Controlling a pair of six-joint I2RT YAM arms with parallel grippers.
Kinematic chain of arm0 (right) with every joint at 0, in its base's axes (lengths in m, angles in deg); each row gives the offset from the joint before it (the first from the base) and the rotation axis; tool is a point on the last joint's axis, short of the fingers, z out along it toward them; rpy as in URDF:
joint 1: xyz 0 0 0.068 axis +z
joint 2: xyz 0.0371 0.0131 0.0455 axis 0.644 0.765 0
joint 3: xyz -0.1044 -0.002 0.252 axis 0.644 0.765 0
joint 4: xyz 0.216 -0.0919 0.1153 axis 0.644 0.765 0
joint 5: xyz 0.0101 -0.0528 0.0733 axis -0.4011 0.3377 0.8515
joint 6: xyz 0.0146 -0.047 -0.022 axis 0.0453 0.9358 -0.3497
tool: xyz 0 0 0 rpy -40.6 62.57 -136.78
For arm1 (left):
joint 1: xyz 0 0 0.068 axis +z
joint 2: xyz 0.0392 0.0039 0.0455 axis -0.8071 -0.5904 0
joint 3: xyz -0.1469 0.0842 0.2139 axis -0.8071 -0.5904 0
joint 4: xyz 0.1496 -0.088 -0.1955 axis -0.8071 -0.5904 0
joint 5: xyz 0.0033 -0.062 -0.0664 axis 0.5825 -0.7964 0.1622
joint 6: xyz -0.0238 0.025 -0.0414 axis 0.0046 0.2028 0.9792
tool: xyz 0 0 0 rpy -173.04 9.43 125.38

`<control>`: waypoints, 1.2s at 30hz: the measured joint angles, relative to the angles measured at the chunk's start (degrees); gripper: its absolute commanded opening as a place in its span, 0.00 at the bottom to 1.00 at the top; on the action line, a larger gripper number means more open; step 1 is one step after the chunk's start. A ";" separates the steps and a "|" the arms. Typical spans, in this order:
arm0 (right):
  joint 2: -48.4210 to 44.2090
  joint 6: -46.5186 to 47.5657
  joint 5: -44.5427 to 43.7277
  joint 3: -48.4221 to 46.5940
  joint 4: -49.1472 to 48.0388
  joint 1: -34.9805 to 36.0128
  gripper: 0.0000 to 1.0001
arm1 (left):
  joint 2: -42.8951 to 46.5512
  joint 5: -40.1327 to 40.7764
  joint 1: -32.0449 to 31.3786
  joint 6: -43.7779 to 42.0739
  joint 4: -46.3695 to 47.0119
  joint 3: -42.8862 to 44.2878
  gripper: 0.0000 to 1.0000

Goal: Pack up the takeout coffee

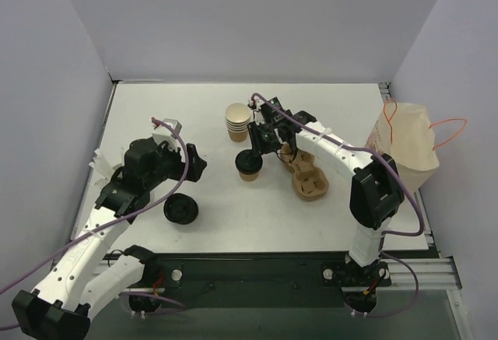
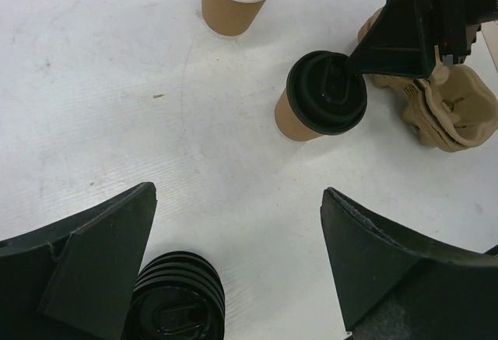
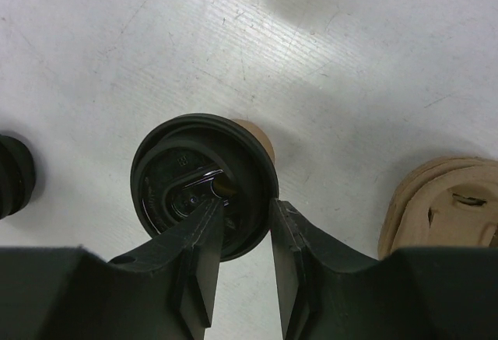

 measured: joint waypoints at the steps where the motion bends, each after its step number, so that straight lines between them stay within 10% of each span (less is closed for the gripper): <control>1: 0.31 0.11 -0.04 -0.11 0.00 0.00 0.31 | 0.81 0.26 0.00 -0.33 -0.13 -0.46 0.96; 16: 2.16 1.16 0.00 -1.55 0.15 0.44 0.19 | 1.97 1.60 0.00 -2.16 -0.50 -0.68 0.92; 21: 2.58 1.27 0.09 -2.29 0.15 0.50 0.00 | 2.99 2.47 0.00 -2.38 -0.52 -0.68 0.92; 36: 2.84 -0.50 -5.81 -4.22 0.66 -3.52 0.00 | 4.44 4.46 0.00 -2.58 -0.90 -0.70 0.92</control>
